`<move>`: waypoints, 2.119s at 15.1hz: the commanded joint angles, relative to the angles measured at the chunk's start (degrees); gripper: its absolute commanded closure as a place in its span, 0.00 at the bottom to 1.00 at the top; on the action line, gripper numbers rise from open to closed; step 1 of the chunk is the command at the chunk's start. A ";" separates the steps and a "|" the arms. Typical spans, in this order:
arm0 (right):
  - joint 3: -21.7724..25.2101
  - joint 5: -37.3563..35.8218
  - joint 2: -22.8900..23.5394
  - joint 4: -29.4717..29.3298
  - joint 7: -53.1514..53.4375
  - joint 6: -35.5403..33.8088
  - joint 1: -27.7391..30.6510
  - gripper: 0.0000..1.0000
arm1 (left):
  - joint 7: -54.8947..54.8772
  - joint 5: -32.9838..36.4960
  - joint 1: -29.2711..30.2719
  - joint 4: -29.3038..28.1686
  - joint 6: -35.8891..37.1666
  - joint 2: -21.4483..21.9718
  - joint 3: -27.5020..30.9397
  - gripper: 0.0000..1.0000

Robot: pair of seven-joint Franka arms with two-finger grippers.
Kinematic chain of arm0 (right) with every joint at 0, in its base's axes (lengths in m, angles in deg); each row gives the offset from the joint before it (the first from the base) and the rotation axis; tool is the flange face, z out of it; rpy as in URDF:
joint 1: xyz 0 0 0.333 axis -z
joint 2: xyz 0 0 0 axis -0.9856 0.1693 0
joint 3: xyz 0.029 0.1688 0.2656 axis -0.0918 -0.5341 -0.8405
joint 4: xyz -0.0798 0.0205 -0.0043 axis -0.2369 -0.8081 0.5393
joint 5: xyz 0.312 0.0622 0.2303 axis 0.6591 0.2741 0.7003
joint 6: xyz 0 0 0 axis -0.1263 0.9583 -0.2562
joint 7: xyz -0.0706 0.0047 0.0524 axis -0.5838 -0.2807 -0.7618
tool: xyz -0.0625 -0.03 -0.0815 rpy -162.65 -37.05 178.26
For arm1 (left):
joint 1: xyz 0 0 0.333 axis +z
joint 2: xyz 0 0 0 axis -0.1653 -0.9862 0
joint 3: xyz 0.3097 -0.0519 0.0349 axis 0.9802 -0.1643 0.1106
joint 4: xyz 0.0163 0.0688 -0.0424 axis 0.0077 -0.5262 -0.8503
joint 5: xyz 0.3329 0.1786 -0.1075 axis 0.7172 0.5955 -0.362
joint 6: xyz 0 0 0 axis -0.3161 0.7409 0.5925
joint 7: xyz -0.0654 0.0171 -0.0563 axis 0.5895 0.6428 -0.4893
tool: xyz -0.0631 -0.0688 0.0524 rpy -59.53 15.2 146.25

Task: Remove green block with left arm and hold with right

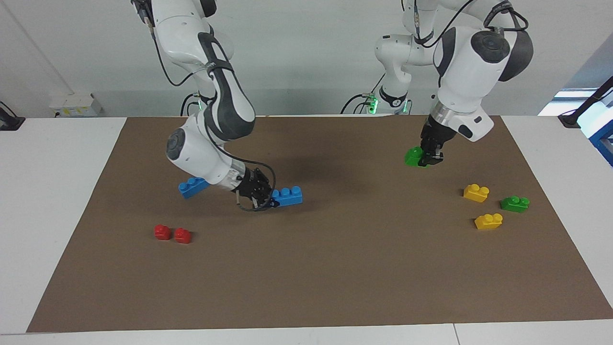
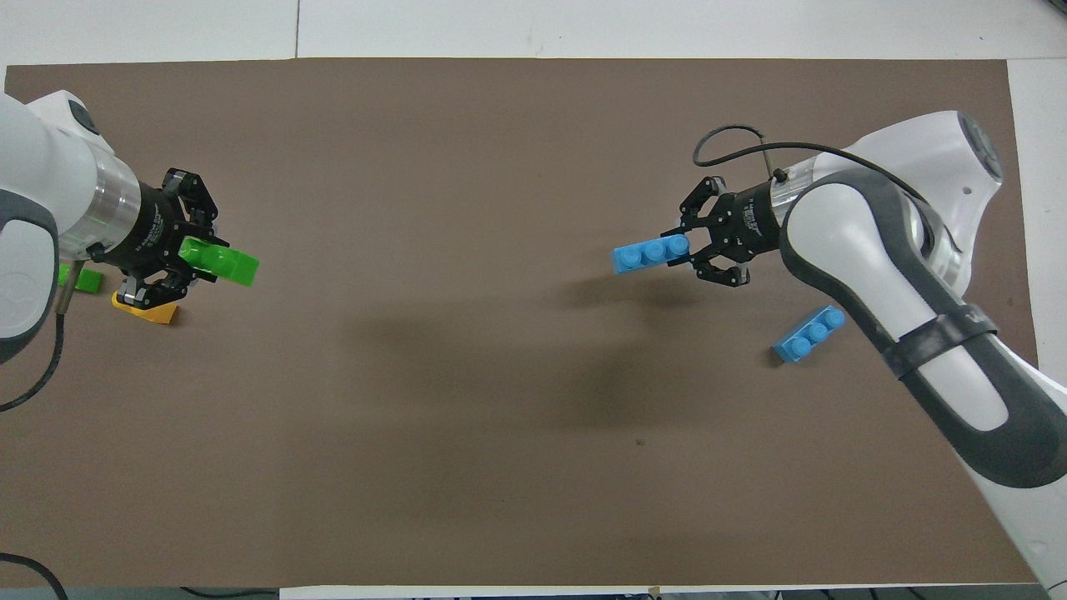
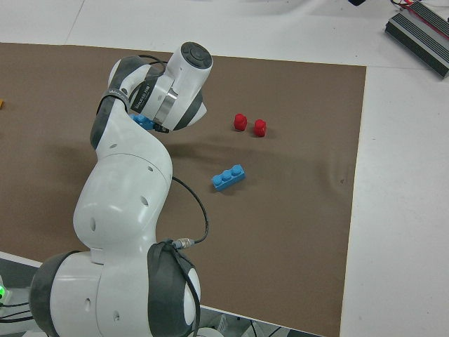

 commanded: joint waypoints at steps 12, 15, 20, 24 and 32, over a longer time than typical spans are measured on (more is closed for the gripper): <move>-0.92 -2.26 5.68 3.18 -27.41 -4.00 16.24 0.77 | -25.23 -0.15 8.75 -18.41 -21.98 2.00 -0.46 1.00; -0.92 -2.26 6.39 3.09 -27.68 -3.65 16.33 0.77 | -24.88 -0.06 9.36 -18.50 -25.32 0.24 -0.46 1.00; -0.92 -2.26 8.68 2.21 -27.94 -2.69 16.33 0.75 | -25.23 0.47 9.27 -18.33 -32.27 -5.64 -0.29 1.00; -0.92 -2.26 9.11 1.33 -27.86 -2.68 16.33 0.66 | -25.05 5.56 8.75 -17.54 -32.45 -9.25 -0.29 1.00; -0.92 -2.18 10.26 0.10 -26.81 -2.77 16.07 0.15 | -18.47 5.56 9.19 -16.22 -34.38 -12.16 -0.29 1.00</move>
